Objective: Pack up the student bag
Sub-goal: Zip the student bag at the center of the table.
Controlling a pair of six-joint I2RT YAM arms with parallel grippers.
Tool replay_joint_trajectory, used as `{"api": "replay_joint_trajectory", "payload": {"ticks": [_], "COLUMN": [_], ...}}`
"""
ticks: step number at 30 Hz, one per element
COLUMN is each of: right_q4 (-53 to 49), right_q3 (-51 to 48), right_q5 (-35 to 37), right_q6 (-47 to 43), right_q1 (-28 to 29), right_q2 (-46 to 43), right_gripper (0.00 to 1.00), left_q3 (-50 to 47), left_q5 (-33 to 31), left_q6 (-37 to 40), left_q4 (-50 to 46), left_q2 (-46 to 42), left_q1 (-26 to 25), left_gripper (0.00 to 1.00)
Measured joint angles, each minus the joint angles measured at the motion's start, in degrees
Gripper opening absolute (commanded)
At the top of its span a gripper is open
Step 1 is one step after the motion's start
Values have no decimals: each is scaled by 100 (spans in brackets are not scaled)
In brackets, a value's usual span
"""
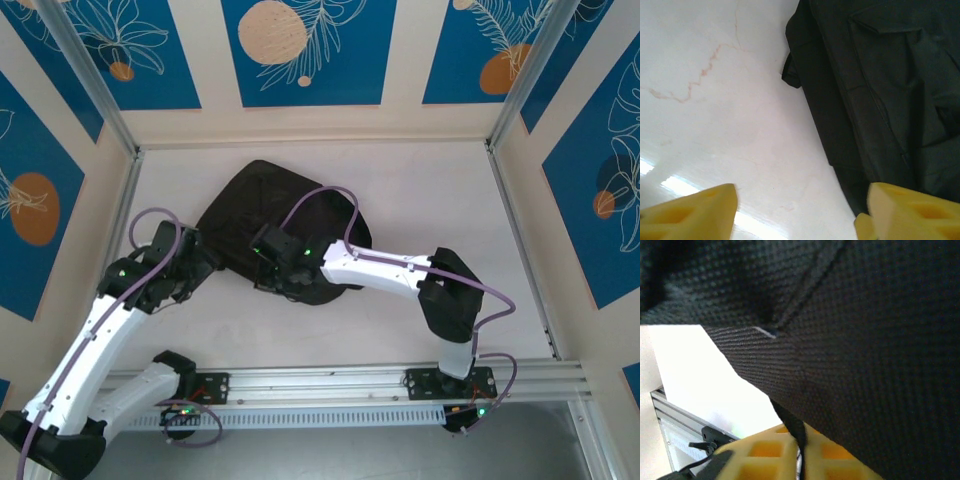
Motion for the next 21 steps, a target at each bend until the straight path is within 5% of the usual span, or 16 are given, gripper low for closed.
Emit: {"api": "replay_joint_trajectory", "payload": {"ticks": [14, 21], "right_q4": [229, 243], "right_q3": [-175, -190], "right_q5": [-544, -758], "right_q6": [-155, -214], "right_q1": [-262, -352], "right_q2": [-79, -79], "right_gripper": [0, 0], "left_q3": [-605, -697], "left_q5": [343, 284], "left_q6": [85, 245], "left_q4": [1729, 2420], "left_q2": [1073, 1711], "left_q1": [9, 13], "left_gripper": [70, 44]}}
